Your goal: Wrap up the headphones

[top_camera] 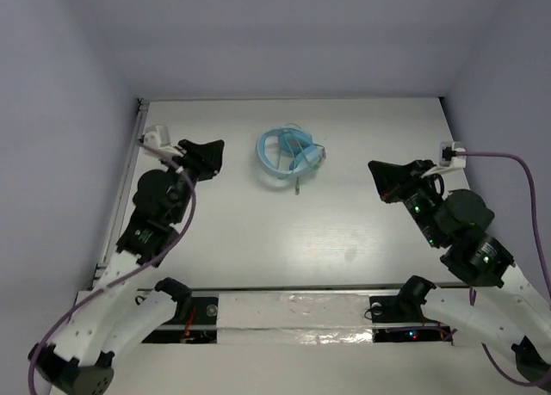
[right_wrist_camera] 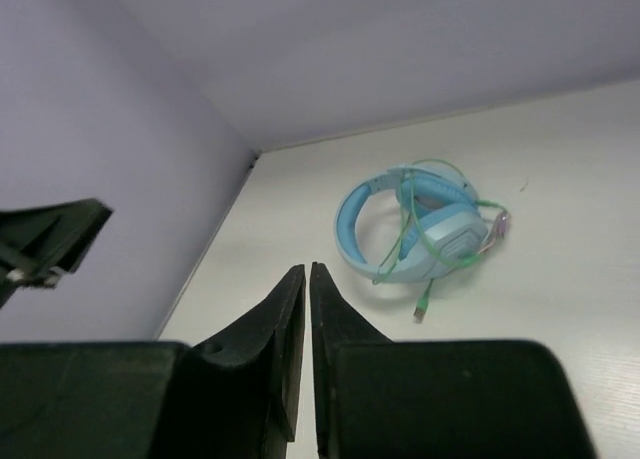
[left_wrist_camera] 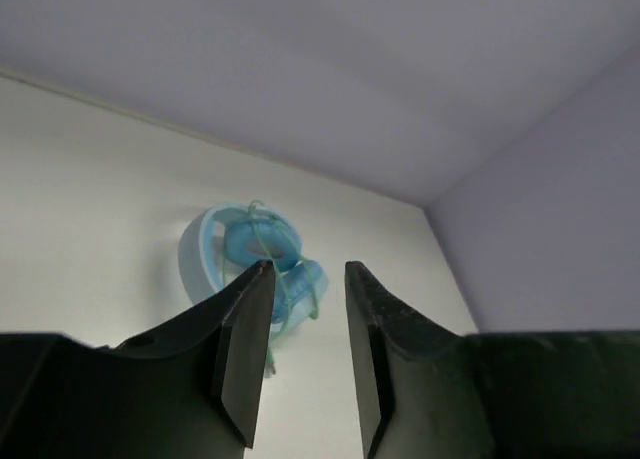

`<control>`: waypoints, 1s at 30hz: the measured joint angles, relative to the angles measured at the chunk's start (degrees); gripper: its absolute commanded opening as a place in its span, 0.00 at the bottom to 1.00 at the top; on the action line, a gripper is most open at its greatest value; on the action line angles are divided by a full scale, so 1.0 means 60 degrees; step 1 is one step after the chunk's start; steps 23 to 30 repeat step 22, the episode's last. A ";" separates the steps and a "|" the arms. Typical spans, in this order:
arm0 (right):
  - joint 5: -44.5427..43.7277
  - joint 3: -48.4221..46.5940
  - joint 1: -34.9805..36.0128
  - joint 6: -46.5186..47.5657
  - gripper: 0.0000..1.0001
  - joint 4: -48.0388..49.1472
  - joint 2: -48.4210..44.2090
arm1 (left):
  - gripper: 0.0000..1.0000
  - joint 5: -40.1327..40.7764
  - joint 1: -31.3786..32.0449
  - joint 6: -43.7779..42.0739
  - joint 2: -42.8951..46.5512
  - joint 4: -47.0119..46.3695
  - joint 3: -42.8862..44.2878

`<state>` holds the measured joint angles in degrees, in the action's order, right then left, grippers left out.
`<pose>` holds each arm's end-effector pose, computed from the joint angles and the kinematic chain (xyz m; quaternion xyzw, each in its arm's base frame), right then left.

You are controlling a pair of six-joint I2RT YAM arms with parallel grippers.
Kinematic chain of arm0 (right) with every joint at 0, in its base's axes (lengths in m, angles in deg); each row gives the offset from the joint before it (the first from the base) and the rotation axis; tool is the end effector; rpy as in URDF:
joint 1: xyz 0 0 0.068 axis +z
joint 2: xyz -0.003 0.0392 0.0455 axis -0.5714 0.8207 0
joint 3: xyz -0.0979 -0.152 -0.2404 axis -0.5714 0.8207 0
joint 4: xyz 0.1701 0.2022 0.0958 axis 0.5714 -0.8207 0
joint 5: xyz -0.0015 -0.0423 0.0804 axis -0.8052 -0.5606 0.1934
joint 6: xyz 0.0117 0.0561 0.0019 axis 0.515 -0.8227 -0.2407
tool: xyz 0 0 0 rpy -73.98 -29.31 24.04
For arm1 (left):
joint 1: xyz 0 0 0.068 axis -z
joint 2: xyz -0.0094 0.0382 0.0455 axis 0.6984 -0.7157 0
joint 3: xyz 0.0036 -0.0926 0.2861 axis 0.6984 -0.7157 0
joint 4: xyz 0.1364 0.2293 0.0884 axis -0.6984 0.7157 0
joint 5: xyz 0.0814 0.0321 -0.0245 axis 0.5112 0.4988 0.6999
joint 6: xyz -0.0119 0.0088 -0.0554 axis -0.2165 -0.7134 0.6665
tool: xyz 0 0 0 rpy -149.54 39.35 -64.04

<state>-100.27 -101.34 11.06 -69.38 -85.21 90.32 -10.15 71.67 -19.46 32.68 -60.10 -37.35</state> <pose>0.0978 0.0768 0.4338 0.0484 0.6787 0.3149 0.6617 0.1719 -0.0802 0.4074 -0.1008 0.6371 -0.3265 0.6909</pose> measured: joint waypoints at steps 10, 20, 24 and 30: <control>-0.1359 -0.0098 0.0000 0.0004 1.00 -0.0616 -0.0801 | 0.99 0.0015 0.0004 -0.0838 0.2798 0.2539 0.0382; -0.2069 -0.0036 0.0000 -0.0444 1.00 -0.1213 -0.1610 | 0.99 0.0208 0.0004 -0.1206 0.2936 0.3195 -0.0142; -0.2051 0.0029 -0.0004 -0.0477 1.00 -0.1231 -0.1610 | 0.99 0.0222 0.0004 -0.1242 0.2932 0.3257 -0.0280; -0.2051 0.0029 -0.0004 -0.0477 1.00 -0.1231 -0.1610 | 0.99 0.0222 0.0004 -0.1242 0.2932 0.3257 -0.0280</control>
